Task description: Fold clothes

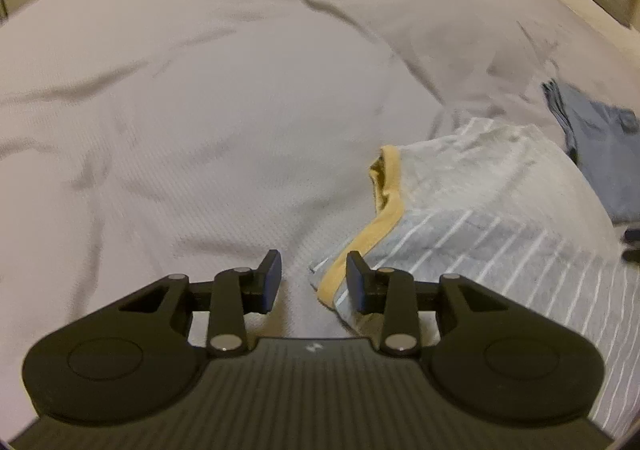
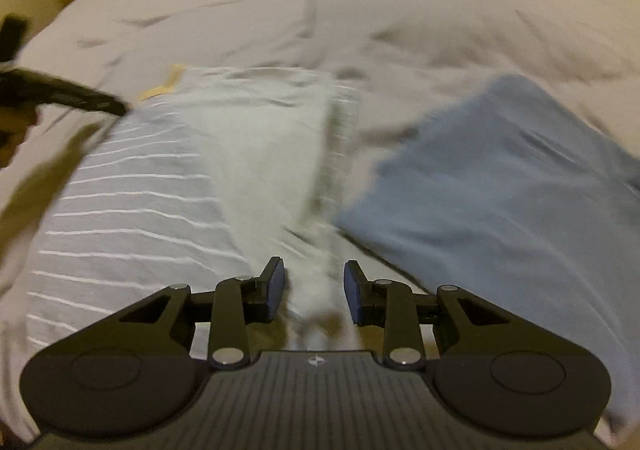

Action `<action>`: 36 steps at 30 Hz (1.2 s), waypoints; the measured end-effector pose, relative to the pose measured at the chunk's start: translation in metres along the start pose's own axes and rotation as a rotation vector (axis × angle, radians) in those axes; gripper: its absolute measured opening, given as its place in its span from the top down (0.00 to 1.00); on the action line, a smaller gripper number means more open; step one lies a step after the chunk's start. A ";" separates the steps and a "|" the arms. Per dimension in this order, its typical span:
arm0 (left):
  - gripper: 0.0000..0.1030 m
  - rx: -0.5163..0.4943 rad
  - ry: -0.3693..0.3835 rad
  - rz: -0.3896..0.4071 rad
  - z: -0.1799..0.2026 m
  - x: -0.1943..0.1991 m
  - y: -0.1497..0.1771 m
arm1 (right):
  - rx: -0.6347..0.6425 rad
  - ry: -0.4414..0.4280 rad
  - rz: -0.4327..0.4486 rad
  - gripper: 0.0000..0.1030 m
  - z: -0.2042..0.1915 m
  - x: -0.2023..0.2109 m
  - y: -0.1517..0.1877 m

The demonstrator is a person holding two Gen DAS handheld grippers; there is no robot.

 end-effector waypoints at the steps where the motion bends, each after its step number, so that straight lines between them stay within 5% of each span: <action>1: 0.72 -0.013 -0.005 0.016 0.000 0.007 0.001 | -0.017 0.028 0.007 0.71 0.004 0.008 0.005; 5: 0.72 -0.067 0.010 0.068 0.014 0.045 0.022 | -0.072 0.115 0.045 0.71 0.009 0.039 0.025; 12: 0.63 -0.277 0.167 0.169 0.084 0.129 0.087 | -0.049 0.087 0.135 0.71 -0.045 0.066 0.044; 17: 0.62 -0.384 0.262 0.113 0.125 0.145 0.134 | -0.053 0.051 0.065 0.66 -0.067 0.040 0.064; 23: 0.60 -0.426 0.197 0.062 0.101 0.147 0.139 | -0.102 0.197 -0.006 0.65 -0.062 0.065 0.082; 25: 0.51 -0.451 0.161 0.074 0.088 0.147 0.130 | -0.079 0.211 -0.007 0.60 -0.078 0.077 0.083; 27: 0.42 -0.471 0.108 0.084 0.071 0.142 0.120 | -0.042 0.213 -0.002 0.54 -0.099 0.079 0.081; 36: 0.38 -0.569 0.055 0.115 0.041 0.120 0.087 | 0.055 0.106 -0.052 0.49 -0.184 0.033 0.062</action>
Point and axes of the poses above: each gripper's, at about its wrist camera, not at the fingertips, and x roughly against the way its jaws point, z to its right, y to its underside, the point moved 10 cm from there along -x, roughly the way its jaws point, and after that the axes turned 15 degrees about -y, right-handed, at the moved point
